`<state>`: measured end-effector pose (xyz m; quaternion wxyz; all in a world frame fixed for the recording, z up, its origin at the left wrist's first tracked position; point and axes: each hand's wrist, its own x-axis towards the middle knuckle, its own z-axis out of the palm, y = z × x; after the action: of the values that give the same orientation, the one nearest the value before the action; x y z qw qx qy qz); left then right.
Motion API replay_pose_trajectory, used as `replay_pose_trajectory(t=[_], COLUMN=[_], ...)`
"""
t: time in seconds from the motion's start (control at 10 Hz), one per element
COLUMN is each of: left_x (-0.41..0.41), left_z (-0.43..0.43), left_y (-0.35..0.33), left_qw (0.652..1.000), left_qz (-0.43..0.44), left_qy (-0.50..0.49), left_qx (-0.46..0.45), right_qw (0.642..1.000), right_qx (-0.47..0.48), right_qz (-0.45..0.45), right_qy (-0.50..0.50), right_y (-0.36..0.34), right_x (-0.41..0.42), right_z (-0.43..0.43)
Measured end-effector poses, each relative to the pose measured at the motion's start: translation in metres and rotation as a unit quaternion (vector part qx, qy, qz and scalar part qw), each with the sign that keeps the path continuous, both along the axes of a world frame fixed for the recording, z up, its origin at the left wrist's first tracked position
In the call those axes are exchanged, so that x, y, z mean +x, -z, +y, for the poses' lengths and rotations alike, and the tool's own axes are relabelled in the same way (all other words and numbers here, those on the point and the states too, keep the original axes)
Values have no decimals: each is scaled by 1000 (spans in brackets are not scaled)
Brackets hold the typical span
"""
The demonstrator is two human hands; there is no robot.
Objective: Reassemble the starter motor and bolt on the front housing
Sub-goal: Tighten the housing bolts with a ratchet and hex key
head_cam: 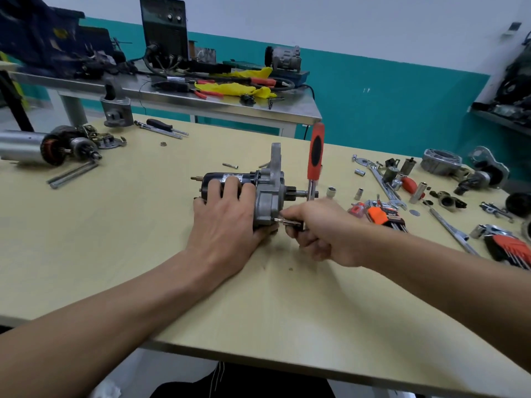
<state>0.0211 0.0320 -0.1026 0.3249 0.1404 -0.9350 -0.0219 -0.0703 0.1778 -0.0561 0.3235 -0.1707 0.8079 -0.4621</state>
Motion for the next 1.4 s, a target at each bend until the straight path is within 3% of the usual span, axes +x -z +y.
replay_pose_trajectory(t=[0.1, 0.2, 0.3, 0.4, 0.5, 0.6, 0.7, 0.8, 0.9, 1.0, 1.1, 1.2, 1.3, 1.4], left_x=[-1, 0, 0, -1, -1, -1, -1, 0, 0, -1, -2, -1, -1, 0], left_z=[0, 0, 0, -1, -1, -1, -1, -2, -1, -1, 0, 0, 0, 0], left_y=[0, 1, 0, 0, 1, 2, 2, 2, 1, 0, 0, 0, 0, 1], left_qw=[1000, 1000, 1000, 1000, 1000, 1000, 1000, 1000, 1000, 1000, 1000, 1000, 1000, 1000], left_qz=[-6, -8, -9, -3, 1, 7, 8, 5, -1, -6, -4, -1, 4, -3], left_qy=[0, 1, 1, -5, -1, -4, 1, 7, 2, -6, -6, -7, -2, -3], left_qx=[8, 3, 7, 3, 3, -2, 4, 8, 7, 6, 4, 0, 9, 7], right_qw=[800, 611, 772, 999, 996, 926, 770, 673, 695, 876, 999, 999, 832, 651], right_qx=[28, 25, 3, -30, -23, 2, 29, 34, 12, -46, 2, -12, -31, -17], right_qz=[570, 742, 604, 9, -81, 368, 606, 679, 660, 454, 54, 36, 528, 708], right_qy=[-185, -273, -197, 10, 36, -81, -198, -289, -284, -158, 1, -3, -166, -274], right_y=[8, 7, 12, 6, 5, 8, 8, 8, 9, 13, 2, 2, 16, 15], right_x=[-6, -23, -8, 5, 11, 9, -9, -24, -25, -10, -5, -1, -7, -28], right_z=[9, 16, 10, -1, -1, 3, 10, 12, 10, 3, -5, -4, 6, 11])
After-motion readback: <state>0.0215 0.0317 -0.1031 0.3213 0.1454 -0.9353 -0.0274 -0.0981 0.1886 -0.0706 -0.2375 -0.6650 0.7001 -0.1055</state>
